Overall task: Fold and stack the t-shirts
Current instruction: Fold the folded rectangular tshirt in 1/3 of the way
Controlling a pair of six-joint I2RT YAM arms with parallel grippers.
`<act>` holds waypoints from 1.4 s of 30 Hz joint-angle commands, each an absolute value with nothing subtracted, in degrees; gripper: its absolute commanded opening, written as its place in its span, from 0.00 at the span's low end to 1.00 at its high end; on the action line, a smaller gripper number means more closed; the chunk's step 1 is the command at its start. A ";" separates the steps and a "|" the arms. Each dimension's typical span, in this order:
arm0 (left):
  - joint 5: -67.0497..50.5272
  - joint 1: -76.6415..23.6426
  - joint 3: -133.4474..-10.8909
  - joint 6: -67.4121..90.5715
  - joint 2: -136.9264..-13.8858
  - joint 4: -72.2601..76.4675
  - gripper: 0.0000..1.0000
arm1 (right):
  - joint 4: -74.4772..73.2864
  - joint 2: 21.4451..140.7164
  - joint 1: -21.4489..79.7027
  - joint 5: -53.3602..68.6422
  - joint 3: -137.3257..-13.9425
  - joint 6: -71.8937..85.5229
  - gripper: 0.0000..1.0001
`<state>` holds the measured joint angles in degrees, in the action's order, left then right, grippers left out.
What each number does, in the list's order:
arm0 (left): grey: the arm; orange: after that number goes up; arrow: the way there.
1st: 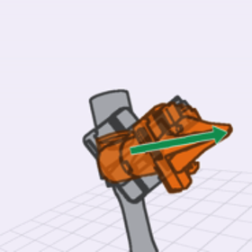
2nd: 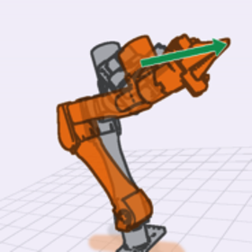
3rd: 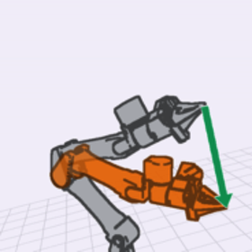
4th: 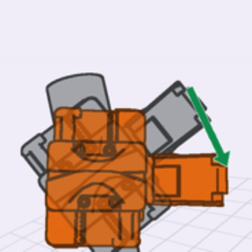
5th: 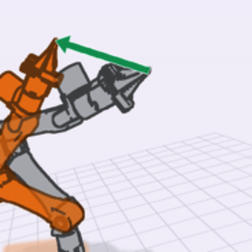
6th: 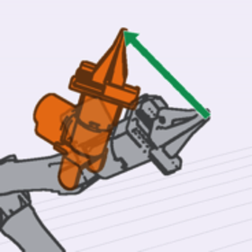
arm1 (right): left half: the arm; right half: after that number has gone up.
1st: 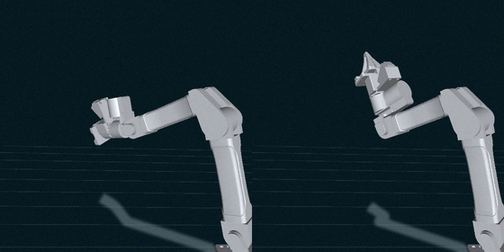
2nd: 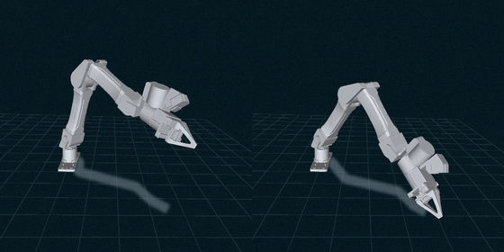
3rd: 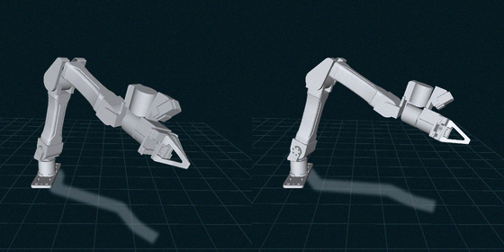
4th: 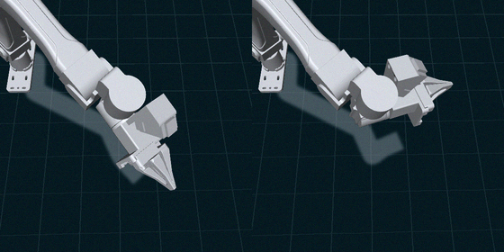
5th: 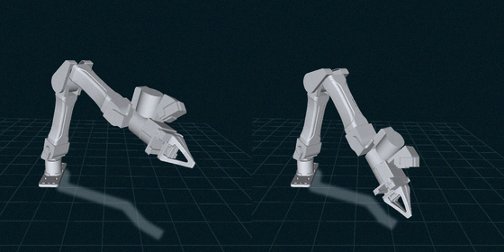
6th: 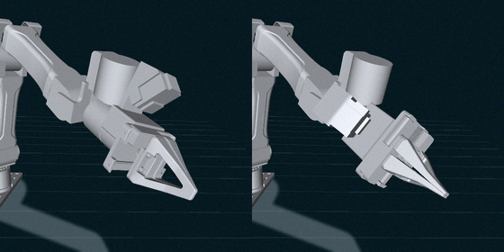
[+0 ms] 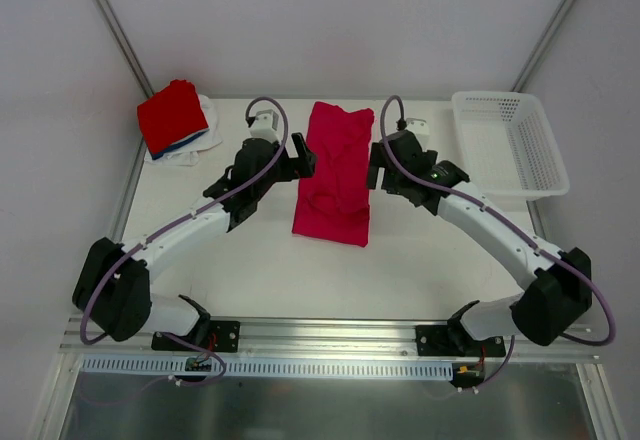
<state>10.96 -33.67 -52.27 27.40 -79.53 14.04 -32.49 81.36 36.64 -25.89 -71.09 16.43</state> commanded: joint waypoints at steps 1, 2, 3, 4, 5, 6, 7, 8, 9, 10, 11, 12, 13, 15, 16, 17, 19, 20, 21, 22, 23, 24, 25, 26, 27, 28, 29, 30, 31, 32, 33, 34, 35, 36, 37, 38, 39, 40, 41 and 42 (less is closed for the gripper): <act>11.78 -34.01 -52.39 27.59 -73.32 11.60 0.99 | -34.29 76.30 37.44 -23.40 -66.20 18.09 0.94; 11.86 -34.19 -51.43 27.86 -72.34 10.99 0.99 | -33.32 74.72 37.70 -22.07 -65.05 18.63 0.82; 11.95 -34.54 -50.81 28.38 -70.51 10.73 0.99 | -30.79 74.27 38.75 -21.02 -63.82 19.42 0.72; 12.04 -34.63 -49.50 28.65 -69.53 10.55 0.99 | -29.72 74.27 39.37 -19.09 -62.07 20.99 0.14; 12.13 -34.72 -48.87 28.91 -68.83 10.20 0.99 | -28.49 74.35 40.07 -18.46 -61.53 21.96 0.01; 12.13 -34.89 -48.35 29.26 -67.34 9.93 0.99 | -28.13 75.75 41.73 -17.85 -61.35 22.93 0.01; 12.13 -34.89 -47.38 29.53 -66.54 9.76 0.99 | -27.52 76.81 42.79 -17.32 -61.35 23.55 0.00; 12.22 -34.89 -46.94 29.62 -65.92 9.49 0.99 | -27.16 77.95 43.76 -17.31 -61.96 24.69 0.00; 12.13 -34.98 -46.50 29.88 -64.53 9.23 0.99 | -26.90 80.92 45.77 -17.40 -62.48 25.13 0.01; 12.04 -34.98 -45.80 29.88 -63.90 8.97 0.99 | -26.81 82.43 46.57 -16.79 -63.01 25.66 0.00; 11.95 -35.07 -45.44 30.06 -62.85 8.62 0.99 | -26.63 84.09 48.06 -16.70 -64.50 26.53 0.00; 11.95 -35.07 -45.18 30.15 -62.32 8.35 0.99 | -26.54 87.07 48.69 -16.53 -65.12 26.89 0.01; 12.04 -35.07 -44.74 30.15 -61.79 8.00 0.99 | -26.37 88.40 49.21 -16.35 -65.74 27.07 0.01; 12.30 -35.07 -43.86 29.97 -60.12 7.47 0.99 | -25.75 91.65 50.36 -15.91 -67.32 27.77 0.01; 12.39 -35.07 -43.60 29.97 -59.60 7.30 0.99 | -25.66 92.54 50.62 -15.73 -67.59 28.03 0.01; 12.48 -35.16 -43.42 29.80 -59.15 7.12 0.98 | -25.23 93.16 50.80 -15.65 -67.85 28.12 0.01; 12.57 -35.07 -42.89 29.62 -57.84 6.42 0.98 | -25.05 94.48 50.80 -15.47 -67.94 28.39 0.00; 12.57 -35.07 -42.80 29.53 -57.48 6.24 0.98 | -25.05 94.74 50.89 -15.64 -67.85 28.48 0.00; 12.48 -35.07 -42.63 29.53 -56.70 5.98 0.99 | -25.05 94.83 50.89 -16.17 -67.50 28.56 0.01; 12.39 -35.07 -42.37 29.53 -56.34 5.89 0.98 | -24.96 95.01 50.89 -16.43 -67.33 28.56 0.01; 12.39 -35.07 -42.28 29.53 -55.82 5.80 0.98 | -25.05 95.10 50.89 -16.70 -67.15 28.56 0.01; 12.22 -35.07 -42.28 29.62 -55.64 5.71 0.98 | -24.96 95.18 50.89 -17.13 -66.89 28.56 0.01; 12.04 -35.07 -42.19 29.71 -55.29 5.63 0.98 | -25.05 95.45 50.80 -17.31 -66.88 28.48 0.01; 11.87 -35.07 -42.27 29.71 -55.11 5.54 0.98 | -25.05 95.54 50.71 -17.58 -66.80 28.48 0.01; 11.52 -35.07 -42.19 29.79 -55.02 5.28 0.98 | -25.14 95.71 50.80 -17.58 -66.62 28.48 0.01; 11.34 -35.07 -42.10 29.97 -54.67 5.19 0.98 | -25.05 96.06 50.80 -17.58 -66.45 28.48 0.00; 11.16 -35.07 -42.01 30.06 -54.32 5.10 0.98 | -25.05 96.15 50.71 -17.75 -66.27 28.56 0.00; 10.81 -35.07 -41.84 30.15 -54.14 5.01 0.98 | -25.05 96.24 50.54 -17.84 -66.01 28.48 0.01; 10.72 -35.07 -41.75 30.32 -53.62 4.84 0.98 | -24.96 96.50 50.54 -18.02 -65.83 28.48 0.01; 10.55 -35.16 -41.66 30.41 -53.35 4.83 0.98 | -24.96 96.68 50.45 -18.19 -65.66 28.48 0.00; 10.46 -35.16 -41.49 30.50 -53.18 4.75 0.98 | -24.70 96.85 50.19 -18.11 -65.57 28.48 0.01; 10.28 -35.16 -41.48 30.50 -52.74 4.66 0.98 | -24.52 96.94 49.75 -18.11 -65.39 28.30 0.01; 10.20 -35.16 -41.40 30.50 -52.65 4.57 0.98 | -24.43 97.47 49.49 -17.67 -65.30 28.13 0.00; 10.11 -35.16 -41.40 30.50 -52.65 4.48 0.98 | -23.82 97.64 48.79 -17.49 -65.13 27.95 0.01; 10.02 -35.16 -41.40 30.50 -52.30 4.40 0.98 | -23.47 97.91 48.43 -17.32 -65.04 27.60 0.00; 10.02 -35.16 -41.40 30.41 -52.29 4.22 0.97 | -23.12 98.43 47.99 -16.71 -65.04 27.25 0.01; 10.02 -35.16 -41.40 30.32 -52.29 4.22 0.98 | -22.33 98.87 47.12 -16.26 -65.13 26.90 0.01; 10.11 -35.16 -41.40 30.24 -52.12 4.04 0.98 | -22.15 99.31 46.76 -15.91 -65.47 26.37 0.01; 10.02 -35.24 -41.40 30.15 -52.03 3.78 0.97 | -21.97 100.19 46.32 -15.39 -65.74 25.93 0.00; 10.19 -35.16 -41.40 29.97 -51.94 3.69 0.97 | -21.80 100.54 45.71 -15.12 -66.00 25.58 0.01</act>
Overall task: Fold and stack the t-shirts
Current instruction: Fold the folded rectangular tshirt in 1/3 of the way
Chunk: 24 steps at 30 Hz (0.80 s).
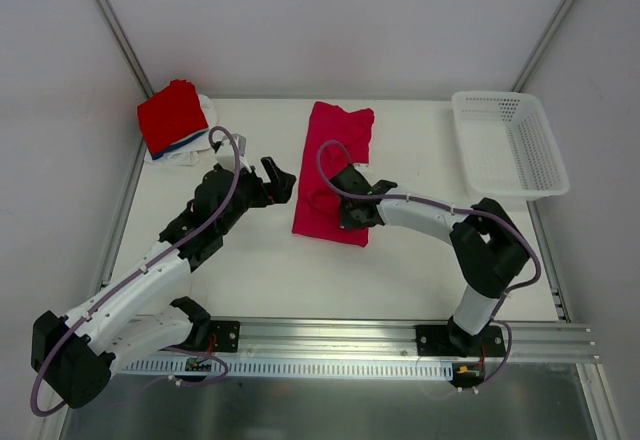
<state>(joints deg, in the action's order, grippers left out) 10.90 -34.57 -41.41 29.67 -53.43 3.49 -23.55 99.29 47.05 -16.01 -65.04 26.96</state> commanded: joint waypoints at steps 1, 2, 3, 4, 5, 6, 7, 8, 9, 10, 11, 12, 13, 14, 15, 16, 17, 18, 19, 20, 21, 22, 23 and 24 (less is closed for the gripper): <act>10.20 -35.16 -41.40 29.88 -51.77 3.60 0.97 | -21.71 100.89 45.44 -15.03 -66.27 25.23 0.01; 10.46 -35.16 -41.40 29.80 -51.59 3.34 0.97 | -21.71 101.68 45.27 -14.94 -66.97 24.79 0.00; 10.63 -35.16 -41.31 29.62 -51.50 3.25 0.97 | -21.62 101.95 44.74 -14.68 -67.23 24.52 0.00; 10.72 -35.16 -41.40 29.45 -51.24 3.16 0.97 | -21.62 102.39 44.48 -14.42 -67.58 24.43 0.01; 11.07 -35.16 -41.40 29.36 -51.15 3.08 0.97 | -21.53 102.65 44.30 -14.41 -68.11 24.17 0.01; 11.25 -35.16 -41.48 29.18 -51.15 2.82 0.97 | -21.62 103.18 43.95 -14.33 -68.29 24.08 0.01; 11.25 -35.16 -41.66 29.09 -51.07 2.81 0.97 | -21.36 103.36 43.77 -14.07 -68.47 24.00 0.01; 11.34 -35.16 -41.75 29.00 -51.06 2.73 0.97 | -21.18 103.62 43.77 -13.89 -68.90 23.82 0.00; 11.34 -35.16 -41.84 29.00 -51.06 2.64 0.97 | -21.18 104.15 43.51 -13.71 -69.17 23.73 0.01; 11.34 -35.16 -41.92 28.92 -51.15 2.55 0.97 | -21.18 104.41 43.42 -13.54 -69.43 23.56 0.01; 11.25 -35.16 -42.01 28.92 -51.24 2.64 0.97 | -21.18 104.68 43.42 -13.36 -69.69 23.38 0.01; 11.25 -35.16 -42.10 28.83 -51.24 2.64 0.97 | -21.18 104.94 43.24 -13.27 -70.31 23.29 0.01; 11.25 -35.16 -42.10 28.83 -51.41 2.55 0.97 | -21.18 105.64 43.16 -13.01 -70.66 23.20 0.01; 11.25 -35.16 -42.10 28.74 -51.50 2.46 0.97 | -21.18 105.82 43.07 -13.09 -71.01 23.03 0.01; 11.25 -35.16 -42.10 28.74 -51.59 2.46 0.97 | -21.18 106.17 42.98 -13.10 -71.80 22.68 0.00; 11.34 -35.16 -42.01 28.74 -51.68 2.55 0.97 | -21.18 106.87 42.89 -12.92 -72.33 22.50 0.00; 11.34 -35.16 -41.92 28.74 -51.77 2.55 0.97 | -21.27 107.31 42.63 -12.83 -72.77 22.33 0.00; 11.42 -35.16 -41.84 28.74 -51.77 2.55 0.97 | -21.27 107.66 42.45 -12.66 -73.73 21.72 0.00; 11.43 -35.16 -41.75 28.74 -51.77 2.55 0.97 | -21.27 108.62 42.28 -12.48 -74.26 21.54 0.00; 11.51 -35.16 -41.75 28.65 -51.94 2.55 0.97 | -21.36 108.98 41.75 -12.31 -74.79 21.36 0.00; 11.51 -35.16 -41.66 28.57 -51.94 2.46 0.97 | -21.36 109.42 41.40 -12.22 -75.84 21.10 0.01; 11.69 -35.16 -41.66 28.56 -51.94 2.46 0.97 | -21.36 109.95 41.14 -11.87 -76.37 20.66 0.01; 11.69 -35.24 -41.66 28.39 -51.94 2.55 0.97 | -21.44 110.91 40.26 -11.60 -76.99 20.39 0.01; 11.78 -35.16 -41.57 28.30 -52.03 2.55 0.97 | -21.45 111.44 39.82 -11.25 -77.69 20.22 0.01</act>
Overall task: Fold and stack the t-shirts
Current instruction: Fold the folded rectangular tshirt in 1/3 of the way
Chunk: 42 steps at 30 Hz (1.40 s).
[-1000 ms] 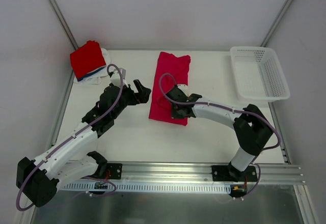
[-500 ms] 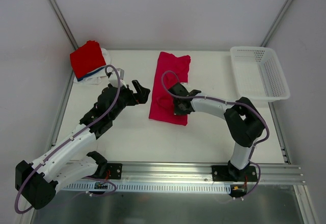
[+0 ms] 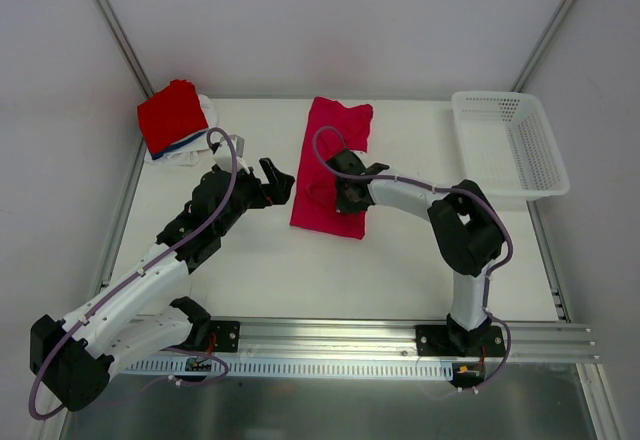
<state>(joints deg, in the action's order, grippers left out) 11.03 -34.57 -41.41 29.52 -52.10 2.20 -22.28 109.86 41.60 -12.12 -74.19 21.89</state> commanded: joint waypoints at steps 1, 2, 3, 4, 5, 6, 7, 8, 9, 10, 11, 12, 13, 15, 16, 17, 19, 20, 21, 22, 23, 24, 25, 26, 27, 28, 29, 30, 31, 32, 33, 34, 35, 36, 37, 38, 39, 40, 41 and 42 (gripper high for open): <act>11.86 -35.24 -41.49 28.30 -52.03 2.55 0.97 | -21.88 111.97 39.29 -10.73 -79.17 19.69 0.00; 11.87 -35.16 -41.40 28.13 -51.86 2.55 0.97 | -22.23 113.02 38.42 -10.46 -80.06 19.51 0.01; 11.78 -35.16 -41.31 28.04 -51.86 2.46 0.97 | -22.41 113.55 37.97 -10.28 -80.85 19.34 0.00; 11.95 -35.24 -41.22 28.04 -51.77 2.55 0.97 | -23.11 113.90 37.53 -10.02 -82.60 18.81 0.00; 12.21 -35.16 -41.13 27.86 -51.77 2.46 0.97 | -23.38 114.25 36.75 -9.85 -83.40 18.55 0.00; 12.30 -35.16 -41.05 27.69 -51.59 2.55 0.97 | -23.73 114.61 36.30 -9.76 -84.19 18.28 0.01; 12.39 -35.16 -40.96 27.69 -51.59 2.55 0.97 | -24.34 114.87 35.95 -9.58 -84.98 18.02 0.00; 12.39 -35.16 -40.78 27.69 -51.50 2.55 0.97 | -24.61 115.13 35.25 -9.49 -86.64 17.41 0.00; 12.48 -35.16 -40.52 27.69 -51.50 2.55 0.97 | -24.96 115.31 34.81 -9.32 -87.53 17.05 0.00; 12.39 -35.16 -40.52 27.69 -51.50 2.55 0.97 | -25.74 115.49 34.46 -9.40 -88.58 16.62 0.01; 12.13 -35.16 -40.43 27.95 -51.68 2.46 0.97 | -26.27 115.84 33.58 -9.32 -90.86 15.92 0.01; 12.04 -35.24 -40.26 27.95 -51.85 2.63 0.97 | -26.71 116.62 33.14 -9.23 -92.18 15.47 0.01; 11.95 -35.24 -40.25 28.04 -51.94 2.55 0.97 | -27.50 117.24 32.26 -9.14 -93.50 15.29 0.01; 11.95 -35.16 -40.17 28.04 -52.29 2.64 0.97 | -27.77 119.08 31.29 -9.14 -97.28 14.42 0.00; 12.04 -35.16 -40.17 27.95 -52.38 2.64 0.97 | -27.77 120.05 30.42 -9.14 -98.69 14.24 0.00; 12.04 -35.24 -40.08 27.78 -52.47 2.55 0.97 | -27.77 121.10 29.98 -9.05 -101.75 14.06 0.01; 12.39 -35.16 -40.08 27.60 -52.47 2.55 0.97 | -27.51 125.21 28.57 -7.65 -105.19 13.97 0.01; 12.39 -35.16 -39.99 27.51 -52.56 2.55 0.97 | -27.42 126.81 28.13 -6.86 -107.29 13.97 0.06; 12.48 -35.16 -39.99 27.51 -52.65 2.46 0.97 | -28.03 128.57 27.69 -4.77 -111.49 13.63 0.12; 12.39 -35.16 -40.08 27.42 -52.47 2.55 0.97 | -28.91 131.19 26.73 -4.05 -113.53 13.45 0.21; 12.39 -35.24 -39.99 27.33 -52.30 2.46 0.97 | -29.87 131.83 26.63 -3.78 -115.29 13.27 0.52; 12.13 -35.16 -39.90 27.25 -52.12 2.55 0.97 | -31.36 131.75 26.37 -4.13 -116.53 12.40 0.67; 12.04 -35.16 -39.73 27.07 -51.68 2.46 0.97 | -31.55 129.75 26.37 -4.83 -115.76 11.78 0.78; 12.13 -35.16 -38.94 26.98 -51.59 2.46 0.98 | -31.64 127.81 26.37 -5.79 -114.19 11.26 0.94; 12.22 -35.24 -38.41 27.07 -51.59 2.46 0.98 | -31.47 125.44 26.37 -8.06 -109.30 10.81 1.00; 12.30 -35.16 -37.80 27.68 -51.94 2.46 0.99 | -31.20 122.90 26.11 -8.96 -106.20 10.72 1.00; 12.04 -35.07 -36.49 28.29 -52.12 2.63 0.99 | -30.77 117.13 26.02 -9.49 -102.60 10.72 0.99; 11.61 -35.07 -35.60 29.69 -52.47 2.81 0.99 | -28.76 113.94 25.84 -9.41 -98.57 10.81 1.00; 9.60 -35.07 -34.38 30.49 -52.73 3.51 0.99 | -27.35 110.60 25.40 -8.97 -89.82 11.77 0.99; 8.71 -35.07 -31.23 31.46 -52.82 6.39 0.99 | -25.85 104.04 25.23 -7.83 -85.30 12.21 1.00; 7.83 -35.07 -29.37 32.42 -52.82 8.59 0.99 | -23.40 100.84 25.22 -7.65 -81.08 12.83 0.99; 6.17 -35.07 -27.09 34.43 -52.82 10.96 0.99 | -22.60 97.85 25.22 -7.39 -73.55 14.31 0.99; 5.46 -35.07 -22.89 35.32 -52.82 16.29 0.99 | -21.98 94.86 25.22 -7.12 -70.00 15.11 0.99; 4.84 -34.89 -20.85 36.99 -52.91 19.13 0.99 | -20.49 89.35 25.22 -6.25 -66.65 15.99 1.00; 4.14 -34.89 -18.92 37.52 -53.35 22.03 0.99 | -19.70 86.51 25.22 -5.81 -63.40 16.87 0.99; 2.56 -34.81 -15.59 37.88 -53.78 25.02 0.99 | -18.73 83.96 25.31 -4.93 -57.89 18.35 0.99; 2.03 -34.72 -14.43 38.23 -54.40 30.62 0.99 | -18.63 79.24 25.57 -4.75 -55.57 18.98 0.99; 1.50 -34.63 -13.37 38.84 -56.14 32.94 0.99 | -18.55 77.10 25.75 -4.83 -53.37 19.68 1.00; 0.28 -34.54 -11.88 39.11 -57.12 35.31 0.99 | -18.28 75.08 25.84 -4.83 -49.43 21.17 1.00; 0.00 -34.28 -11.34 39.63 -59.74 40.47 0.99 | -18.11 71.49 26.19 -4.83 -47.65 21.88 1.00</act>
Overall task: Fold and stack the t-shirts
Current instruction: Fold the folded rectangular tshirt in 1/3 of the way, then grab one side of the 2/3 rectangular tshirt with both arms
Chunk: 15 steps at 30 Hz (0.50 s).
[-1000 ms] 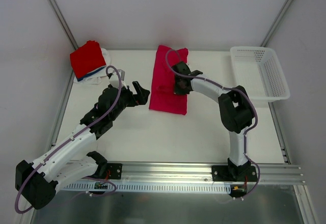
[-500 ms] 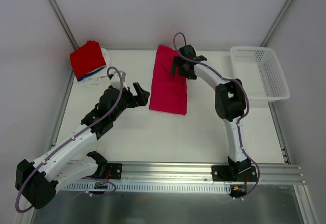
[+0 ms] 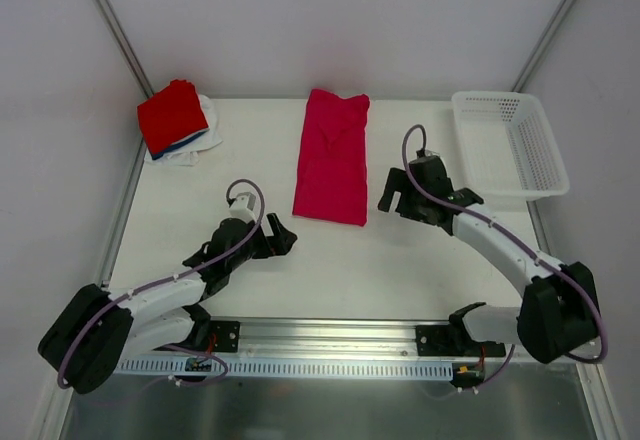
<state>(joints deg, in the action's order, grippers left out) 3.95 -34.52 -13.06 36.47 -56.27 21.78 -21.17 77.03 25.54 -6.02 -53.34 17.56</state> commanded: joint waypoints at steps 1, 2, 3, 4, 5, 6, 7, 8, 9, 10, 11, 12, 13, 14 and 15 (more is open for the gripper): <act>-1.83 -34.10 -10.73 39.99 -61.24 42.95 0.99 | -17.76 69.89 26.28 -4.75 -45.98 22.58 0.99; -2.72 -34.01 -10.55 40.43 -62.74 45.24 0.99 | -16.88 68.48 26.37 -4.40 -43.01 23.20 0.99; -4.81 -33.84 -10.37 40.86 -64.32 50.66 0.99 | -16.61 67.25 26.63 -4.22 -41.76 24.25 0.99; -5.62 -33.32 -10.28 41.30 -67.56 53.15 0.99 | -16.35 65.24 26.72 -4.13 -40.62 24.69 0.99; -7.19 -32.96 -10.28 42.70 -69.15 55.44 0.99 | -16.09 64.52 26.81 -4.13 -38.87 25.39 0.99; -8.16 -32.52 -10.28 43.41 -71.08 57.98 0.99 | -16.08 63.82 26.89 -4.13 -38.24 25.75 1.00; -8.87 -31.39 -10.37 44.38 -74.93 62.88 0.99 | -16.26 62.59 26.98 -4.13 -37.62 25.93 0.99; -9.40 -30.85 -10.55 45.60 -76.62 64.50 0.99 | -16.61 62.06 27.07 -4.13 -37.18 26.10 0.99; -9.58 -30.41 -10.63 47.79 -78.47 65.99 0.99 | -16.79 61.44 27.24 -4.39 -36.83 26.19 1.00; -8.97 -30.24 -10.63 48.51 -81.36 68.44 0.99 | -17.22 60.83 27.25 -4.57 -36.22 26.28 0.99; -8.27 -30.06 -10.63 48.95 -82.60 69.08 0.98 | -18.10 59.69 27.33 -5.09 -35.95 26.19 0.99; -7.57 -30.15 -10.72 49.65 -83.75 69.43 0.98 | -18.37 59.16 27.33 -5.27 -35.77 26.10 1.00; -6.17 -30.06 -10.81 49.83 -85.24 69.61 0.98 | -18.80 58.72 27.33 -5.36 -35.60 25.93 1.00; -5.28 -30.15 -10.90 50.01 -85.86 69.26 0.98 | -19.68 57.93 27.33 -5.88 -35.51 25.75 1.00; -4.40 -30.06 -10.90 50.18 -86.22 68.91 0.97 | -20.12 57.57 27.33 -6.24 -35.42 25.66 0.99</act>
<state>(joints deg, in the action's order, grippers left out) -5.85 -30.63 -10.46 47.59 -85.10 61.89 -19.16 59.99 27.00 -5.15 -35.75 24.86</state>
